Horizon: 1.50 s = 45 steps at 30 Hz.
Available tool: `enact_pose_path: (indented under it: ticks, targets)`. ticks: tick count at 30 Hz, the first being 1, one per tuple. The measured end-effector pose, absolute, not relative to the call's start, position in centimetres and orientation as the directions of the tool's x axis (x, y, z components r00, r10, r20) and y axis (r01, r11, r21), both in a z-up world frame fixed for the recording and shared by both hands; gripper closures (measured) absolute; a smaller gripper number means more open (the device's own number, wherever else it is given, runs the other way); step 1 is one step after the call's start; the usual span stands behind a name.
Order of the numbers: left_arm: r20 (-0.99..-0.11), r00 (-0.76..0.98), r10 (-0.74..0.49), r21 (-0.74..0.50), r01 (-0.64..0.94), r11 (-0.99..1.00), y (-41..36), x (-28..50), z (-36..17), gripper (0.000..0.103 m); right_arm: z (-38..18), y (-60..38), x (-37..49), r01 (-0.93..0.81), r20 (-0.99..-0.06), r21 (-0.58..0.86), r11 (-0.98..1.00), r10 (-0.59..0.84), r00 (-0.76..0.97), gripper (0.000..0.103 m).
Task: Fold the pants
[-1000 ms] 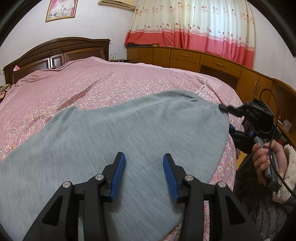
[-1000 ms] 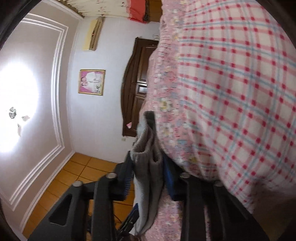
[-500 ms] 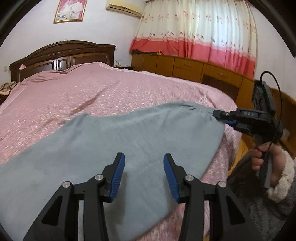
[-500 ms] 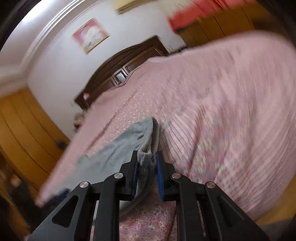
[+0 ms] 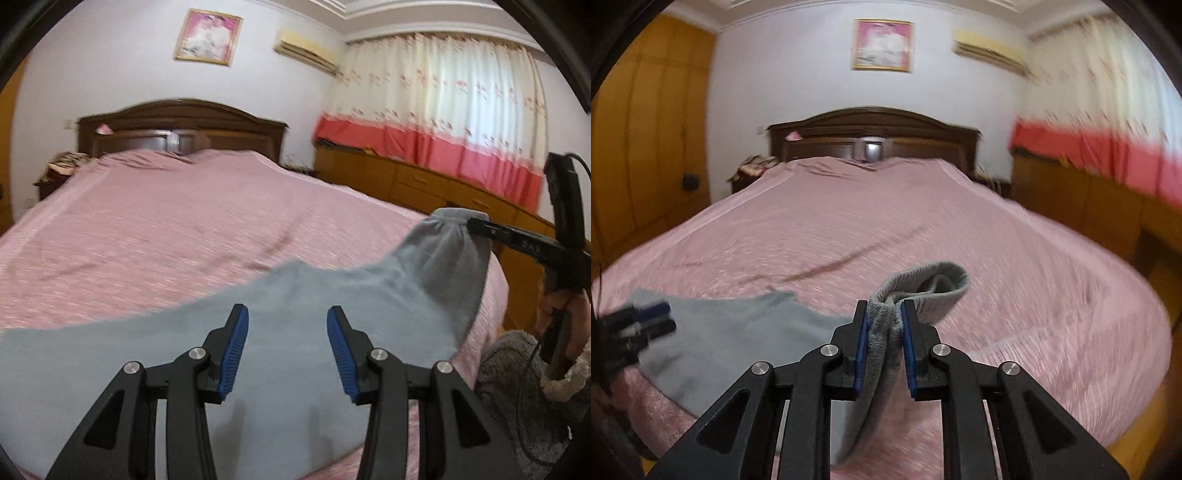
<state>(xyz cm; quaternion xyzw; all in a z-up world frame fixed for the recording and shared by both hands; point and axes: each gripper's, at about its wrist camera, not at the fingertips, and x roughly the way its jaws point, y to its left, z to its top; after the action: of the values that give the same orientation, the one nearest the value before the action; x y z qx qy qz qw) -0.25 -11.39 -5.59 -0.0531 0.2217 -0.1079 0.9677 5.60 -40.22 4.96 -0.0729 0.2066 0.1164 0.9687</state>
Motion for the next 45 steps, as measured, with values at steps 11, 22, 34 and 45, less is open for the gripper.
enact_pose_path:
  ticks: [11,22,34,45]
  targets:
    - [-0.414,0.897,0.156,-0.262,-0.282,0.923,9.1,-8.2,-5.4,0.054,7.8,-23.0,5.5,-0.523,-0.362,-0.114,0.844,0.455,0.813,0.086]
    - [-0.464,0.795,0.39,-0.342,-0.567,0.749,19.9,-16.2,-7.8,0.055,-4.9,0.0,-2.3,-0.794,-0.495,-0.339,0.505,0.622,0.607,0.086]
    - [-0.478,0.817,0.323,-0.303,-0.499,0.812,17.5,-14.8,-7.0,0.054,-6.9,2.3,-5.5,-0.719,-0.441,-0.52,0.461,0.577,0.688,0.086]
    - [-0.489,0.817,0.305,-0.349,-0.504,0.79,18.4,-15.3,-8.0,0.054,-8.6,4.3,-6.2,-0.697,-0.442,-0.573,0.431,0.554,0.706,0.085]
